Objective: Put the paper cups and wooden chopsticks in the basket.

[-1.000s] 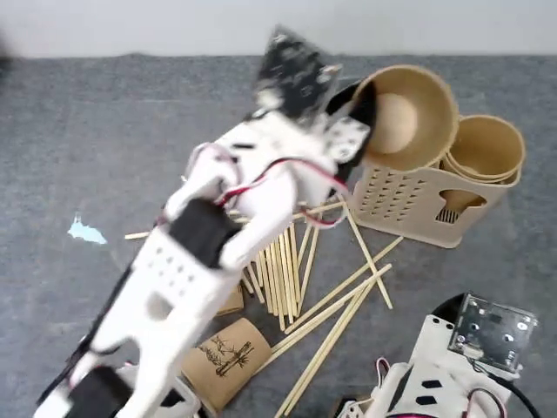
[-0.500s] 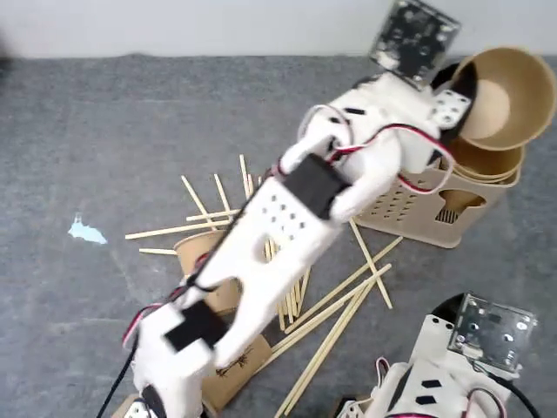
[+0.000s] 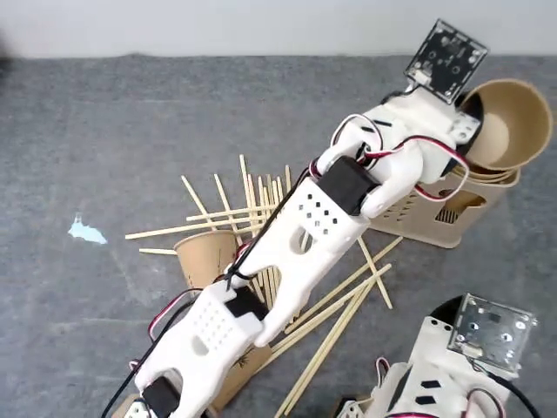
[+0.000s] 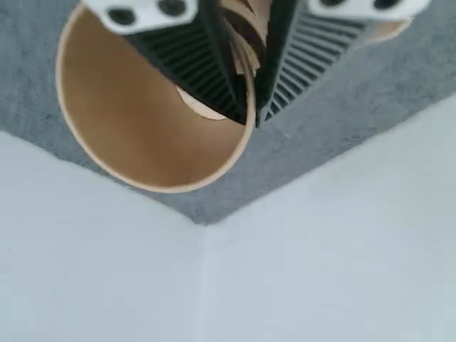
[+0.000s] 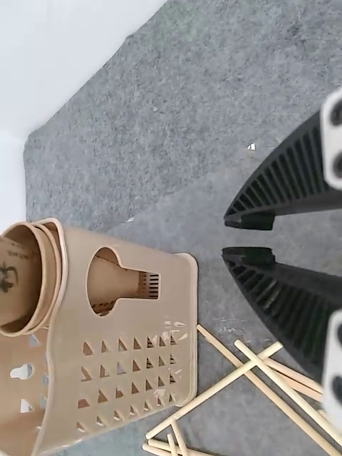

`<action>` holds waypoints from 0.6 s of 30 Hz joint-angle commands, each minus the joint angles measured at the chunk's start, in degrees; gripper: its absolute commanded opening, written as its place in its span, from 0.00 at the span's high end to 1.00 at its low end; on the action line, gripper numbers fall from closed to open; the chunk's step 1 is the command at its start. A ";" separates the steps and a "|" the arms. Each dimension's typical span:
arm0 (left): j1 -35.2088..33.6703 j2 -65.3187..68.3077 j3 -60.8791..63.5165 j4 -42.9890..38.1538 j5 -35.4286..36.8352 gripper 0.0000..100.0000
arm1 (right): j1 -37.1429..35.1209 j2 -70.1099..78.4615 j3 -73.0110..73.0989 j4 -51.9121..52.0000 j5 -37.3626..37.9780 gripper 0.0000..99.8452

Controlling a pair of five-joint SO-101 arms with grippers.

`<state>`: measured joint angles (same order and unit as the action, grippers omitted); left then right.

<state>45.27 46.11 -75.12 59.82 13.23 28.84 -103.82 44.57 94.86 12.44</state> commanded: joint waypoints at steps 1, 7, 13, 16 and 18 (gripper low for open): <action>1.05 -0.35 -4.88 3.25 0.44 0.92 | 0.22 -0.04 0.00 0.22 0.09 0.94; 1.58 -0.44 -11.91 8.18 2.20 0.84 | 0.22 -0.04 0.00 0.22 0.09 0.94; 1.58 -0.44 -18.77 8.62 2.20 0.84 | 0.22 -0.04 0.00 0.22 0.09 0.94; 1.49 -0.62 -21.14 8.88 2.11 0.84 | 0.22 -0.04 0.00 0.31 0.09 0.94; 1.14 -2.29 -20.88 9.05 1.93 0.84 | 0.22 -0.04 0.00 0.31 0.18 0.94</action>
<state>46.59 46.81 -91.65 68.35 14.90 28.84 -103.82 44.57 94.86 12.44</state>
